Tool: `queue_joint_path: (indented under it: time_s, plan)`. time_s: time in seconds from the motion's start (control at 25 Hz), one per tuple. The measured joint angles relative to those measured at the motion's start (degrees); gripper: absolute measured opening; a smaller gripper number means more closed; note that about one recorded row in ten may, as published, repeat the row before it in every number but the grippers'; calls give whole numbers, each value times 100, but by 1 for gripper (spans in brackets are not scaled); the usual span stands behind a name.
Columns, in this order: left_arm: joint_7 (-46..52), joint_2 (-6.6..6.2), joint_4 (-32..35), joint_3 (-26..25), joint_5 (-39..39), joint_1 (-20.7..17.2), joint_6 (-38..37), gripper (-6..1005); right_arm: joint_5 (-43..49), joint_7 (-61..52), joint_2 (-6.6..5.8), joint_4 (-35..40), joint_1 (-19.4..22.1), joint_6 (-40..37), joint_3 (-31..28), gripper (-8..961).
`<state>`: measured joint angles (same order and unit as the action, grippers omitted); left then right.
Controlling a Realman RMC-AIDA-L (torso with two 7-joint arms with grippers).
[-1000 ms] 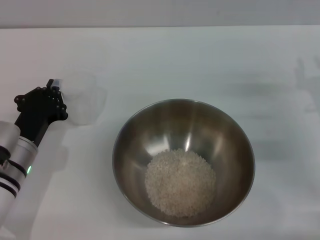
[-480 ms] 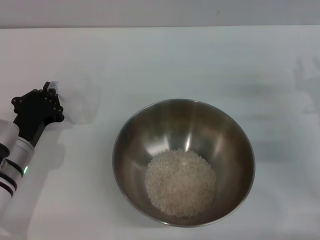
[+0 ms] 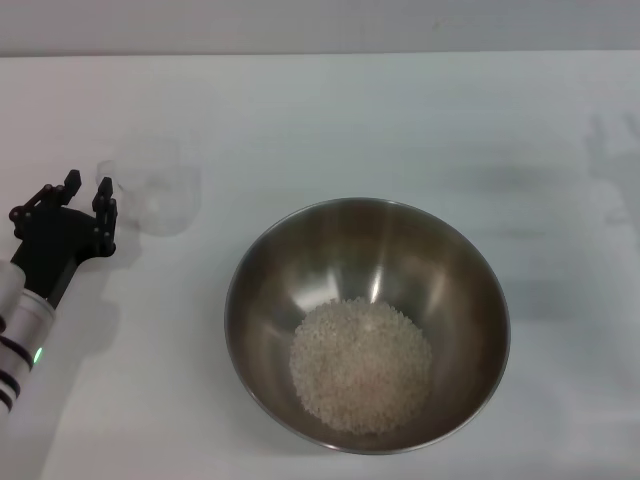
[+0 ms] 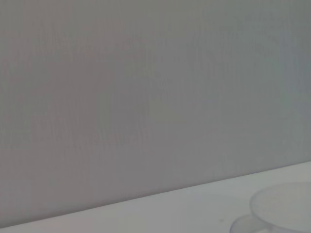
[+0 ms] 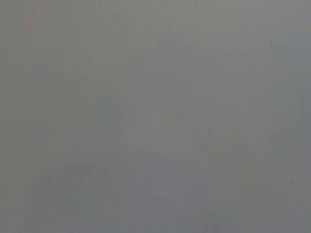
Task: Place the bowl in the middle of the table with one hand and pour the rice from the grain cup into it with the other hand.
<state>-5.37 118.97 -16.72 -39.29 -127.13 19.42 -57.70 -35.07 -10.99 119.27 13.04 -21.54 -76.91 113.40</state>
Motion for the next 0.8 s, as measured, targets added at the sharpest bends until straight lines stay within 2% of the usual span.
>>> queue_joint_path:
  time_s: [0.08,0.48,0.76,0.8]
  plan:
    - [4,-10,-12,72,-23,-117,-180,328,0,1,-2,-1,-6,2,-4,436]
    - [583,-13,-91,300,-18,-756,-1184,347,-10,33,-9,-33,-14,13,-16,436]
    - [1103,-7,-234,358,-23,-852,-2146,379,17,-31,-7,-96,-5,24,290,436]
    - [1143,-7,-258,391,-23,-814,-2225,492,19,-40,-5,-113,-6,25,420,436]
